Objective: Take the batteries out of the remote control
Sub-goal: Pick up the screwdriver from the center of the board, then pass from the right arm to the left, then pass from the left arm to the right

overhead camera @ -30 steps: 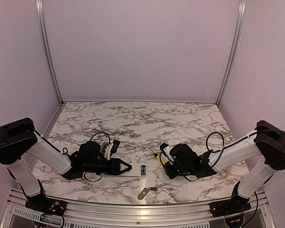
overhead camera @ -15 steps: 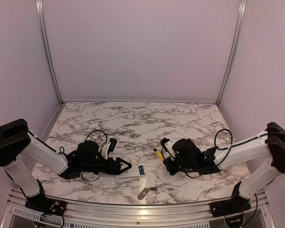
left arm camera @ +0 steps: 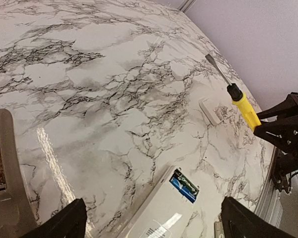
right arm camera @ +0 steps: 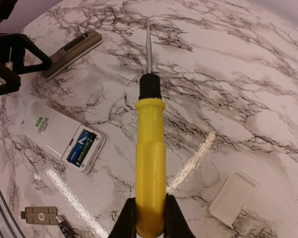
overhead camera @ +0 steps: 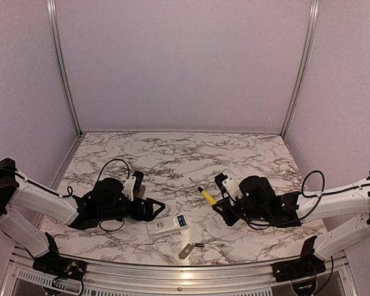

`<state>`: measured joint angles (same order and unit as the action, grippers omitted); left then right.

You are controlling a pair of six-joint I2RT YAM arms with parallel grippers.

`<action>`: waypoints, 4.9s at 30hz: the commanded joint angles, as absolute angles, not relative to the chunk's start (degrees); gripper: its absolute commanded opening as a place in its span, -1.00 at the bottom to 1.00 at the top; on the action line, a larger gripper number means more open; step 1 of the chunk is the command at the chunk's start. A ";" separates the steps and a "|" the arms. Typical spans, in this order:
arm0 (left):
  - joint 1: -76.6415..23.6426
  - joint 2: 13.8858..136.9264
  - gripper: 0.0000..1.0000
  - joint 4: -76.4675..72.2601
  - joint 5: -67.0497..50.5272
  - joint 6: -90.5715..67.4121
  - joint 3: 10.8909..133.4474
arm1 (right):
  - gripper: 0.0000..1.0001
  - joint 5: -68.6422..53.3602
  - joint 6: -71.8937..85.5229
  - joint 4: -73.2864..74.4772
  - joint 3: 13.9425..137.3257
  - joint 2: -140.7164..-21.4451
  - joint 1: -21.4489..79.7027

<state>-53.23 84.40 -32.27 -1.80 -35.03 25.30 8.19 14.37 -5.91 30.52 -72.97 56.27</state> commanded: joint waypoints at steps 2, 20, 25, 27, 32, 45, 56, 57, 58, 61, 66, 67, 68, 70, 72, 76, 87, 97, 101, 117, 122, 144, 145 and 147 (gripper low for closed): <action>-53.32 81.28 0.88 -35.97 -5.63 -28.57 24.29 | -1.00 -1.58 12.45 -11.04 28.44 -68.98 55.95; -51.68 82.52 0.77 -49.03 -30.81 -10.61 24.41 | -1.00 -26.15 12.75 -16.58 29.58 -69.88 56.14; -51.10 82.64 0.63 -46.79 -38.06 -7.34 26.77 | -1.00 -28.99 13.53 -17.72 29.77 -71.00 56.75; -51.10 83.07 0.52 -45.10 -39.95 -5.92 27.99 | -1.00 -29.66 13.59 -17.98 30.07 -71.58 57.10; -51.08 85.10 0.14 -43.51 -41.95 -4.77 29.99 | -1.00 -30.12 13.16 -17.37 31.20 -72.62 57.87; -51.06 86.61 -0.59 -43.13 -45.89 -4.29 31.48 | -1.00 -29.90 12.51 -16.11 31.99 -72.66 58.26; -51.04 87.12 0.11 -43.62 -49.32 -4.93 31.87 | -1.00 -29.88 12.19 -15.88 32.23 -72.37 58.70; -51.06 87.44 0.18 -43.75 -49.64 -5.09 32.10 | -1.00 -29.96 12.13 -15.91 32.38 -72.36 58.74; -51.06 87.82 0.21 -43.84 -50.11 -5.23 32.29 | -1.00 -29.99 12.04 -15.86 32.55 -72.53 58.88; -51.12 89.01 0.22 -43.78 -50.91 -5.71 33.15 | -1.00 -29.98 11.66 -15.63 32.97 -72.76 58.93; -51.16 90.17 -0.16 -44.31 -51.41 -6.60 34.07 | -1.00 -29.98 11.37 -15.46 33.38 -73.00 59.07; -51.17 90.18 -0.26 -44.67 -51.29 -6.94 34.04 | -1.00 -29.97 11.30 -15.39 33.46 -73.15 59.15; -51.17 90.20 -0.32 -45.18 -51.21 -7.26 33.89 | -1.00 -30.01 11.29 -15.24 33.55 -73.25 59.19; -51.24 90.10 -0.36 -45.97 -51.32 -7.75 33.74 | -1.00 -30.16 11.22 -15.28 33.73 -73.59 59.23; -51.22 90.16 -0.37 -46.22 -51.33 -8.06 33.74 | -1.00 -30.22 11.21 -15.29 33.83 -74.04 59.37; -51.23 90.58 -0.67 -46.38 -51.42 -7.91 33.49 | -1.00 -30.36 10.93 -15.23 34.00 -74.75 59.57; -51.33 89.21 -1.00 -51.08 -48.53 -11.74 31.38 | -0.45 -24.66 11.28 -16.34 34.32 -73.02 59.50; -51.28 87.79 -1.00 -60.44 -47.77 -18.62 29.23 | 0.97 -18.73 16.67 -28.98 29.19 -67.46 59.56; -51.33 87.16 -1.00 -64.43 -46.91 -22.24 29.09 | 0.97 -17.15 19.66 -37.70 26.85 -67.34 59.67; -52.20 86.04 -1.00 -71.77 -44.81 -29.63 30.39 | 0.60 -19.33 24.13 -53.08 28.42 -73.67 61.97; -52.37 86.57 -1.00 -71.21 -44.75 -30.06 31.50 | 0.31 -20.15 24.08 -53.83 30.48 -76.74 62.81; -52.47 85.70 -1.00 -71.02 -42.61 -28.92 30.51 | -0.45 -20.34 24.61 -56.15 33.90 -81.98 63.63; -52.48 85.60 -1.00 -71.02 -42.59 -28.85 30.43 | -0.47 -20.30 24.60 -56.08 34.01 -81.96 63.61; -52.45 85.50 -1.00 -71.02 -42.40 -28.75 30.34 | -0.50 -20.20 24.58 -55.86 34.01 -82.12 63.63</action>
